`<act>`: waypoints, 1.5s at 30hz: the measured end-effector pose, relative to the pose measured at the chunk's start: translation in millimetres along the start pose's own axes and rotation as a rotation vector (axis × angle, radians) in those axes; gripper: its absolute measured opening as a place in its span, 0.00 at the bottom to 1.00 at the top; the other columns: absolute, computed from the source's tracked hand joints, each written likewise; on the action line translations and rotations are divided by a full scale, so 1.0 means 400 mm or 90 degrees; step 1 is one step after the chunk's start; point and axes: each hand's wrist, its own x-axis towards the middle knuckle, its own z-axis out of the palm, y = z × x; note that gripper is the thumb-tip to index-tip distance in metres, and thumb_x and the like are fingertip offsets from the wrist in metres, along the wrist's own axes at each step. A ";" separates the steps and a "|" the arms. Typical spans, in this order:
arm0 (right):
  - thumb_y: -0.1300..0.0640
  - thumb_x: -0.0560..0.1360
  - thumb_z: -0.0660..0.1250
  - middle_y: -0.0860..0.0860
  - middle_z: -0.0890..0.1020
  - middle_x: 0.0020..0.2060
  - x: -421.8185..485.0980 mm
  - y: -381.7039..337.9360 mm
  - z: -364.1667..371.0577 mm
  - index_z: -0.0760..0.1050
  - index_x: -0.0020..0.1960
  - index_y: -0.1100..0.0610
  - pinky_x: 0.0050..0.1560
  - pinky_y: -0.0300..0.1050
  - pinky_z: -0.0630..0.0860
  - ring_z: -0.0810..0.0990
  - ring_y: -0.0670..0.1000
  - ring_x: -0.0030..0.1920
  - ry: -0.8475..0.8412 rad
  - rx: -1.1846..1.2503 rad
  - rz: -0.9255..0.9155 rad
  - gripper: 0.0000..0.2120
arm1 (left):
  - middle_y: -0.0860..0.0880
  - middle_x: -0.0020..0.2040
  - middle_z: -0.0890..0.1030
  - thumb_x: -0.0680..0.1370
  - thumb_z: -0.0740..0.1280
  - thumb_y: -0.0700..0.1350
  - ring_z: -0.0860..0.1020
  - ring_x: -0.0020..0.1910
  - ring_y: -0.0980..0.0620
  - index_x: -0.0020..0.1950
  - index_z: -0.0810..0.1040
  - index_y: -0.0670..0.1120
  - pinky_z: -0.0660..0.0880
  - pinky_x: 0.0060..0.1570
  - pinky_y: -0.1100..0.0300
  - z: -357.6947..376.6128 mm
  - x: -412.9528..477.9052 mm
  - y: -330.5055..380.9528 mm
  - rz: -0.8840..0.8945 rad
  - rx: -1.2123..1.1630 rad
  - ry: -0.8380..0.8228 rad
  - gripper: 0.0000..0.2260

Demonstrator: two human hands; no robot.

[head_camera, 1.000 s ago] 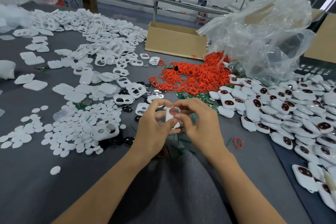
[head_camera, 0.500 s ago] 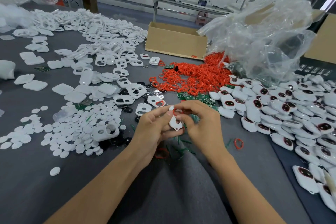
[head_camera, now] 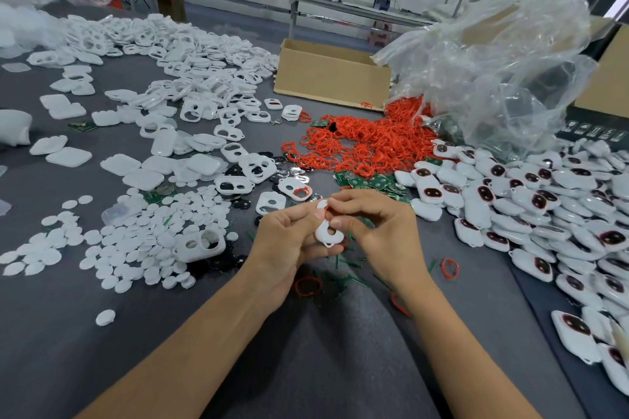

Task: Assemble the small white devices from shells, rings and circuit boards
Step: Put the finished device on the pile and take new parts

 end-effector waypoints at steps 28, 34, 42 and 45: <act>0.66 0.77 0.64 0.51 0.84 0.40 -0.003 0.011 0.022 0.82 0.52 0.59 0.39 0.38 0.74 0.79 0.44 0.37 -0.031 0.079 0.148 0.09 | 0.55 0.37 0.85 0.80 0.64 0.35 0.82 0.33 0.54 0.45 0.81 0.55 0.80 0.31 0.62 0.023 0.000 -0.019 0.217 0.250 0.087 0.15; 0.64 0.75 0.67 0.51 0.85 0.34 -0.001 0.012 0.040 0.84 0.47 0.56 0.38 0.45 0.77 0.79 0.43 0.32 0.063 -0.056 0.150 0.08 | 0.55 0.37 0.85 0.80 0.65 0.36 0.83 0.30 0.51 0.46 0.81 0.55 0.79 0.30 0.61 0.022 0.002 -0.029 0.243 0.290 0.100 0.14; 0.62 0.77 0.65 0.54 0.86 0.39 -0.001 0.008 0.029 0.83 0.51 0.56 0.39 0.43 0.76 0.81 0.48 0.39 0.001 0.009 0.201 0.09 | 0.48 0.42 0.85 0.79 0.65 0.36 0.84 0.38 0.51 0.49 0.82 0.49 0.81 0.33 0.60 0.016 0.012 -0.026 0.173 0.212 0.071 0.09; 0.62 0.76 0.67 0.50 0.86 0.39 -0.002 0.004 0.038 0.84 0.47 0.53 0.42 0.47 0.78 0.83 0.51 0.39 0.033 -0.044 0.166 0.08 | 0.47 0.45 0.84 0.77 0.70 0.37 0.82 0.35 0.51 0.49 0.80 0.47 0.81 0.30 0.56 0.004 0.017 -0.023 0.228 0.264 0.159 0.05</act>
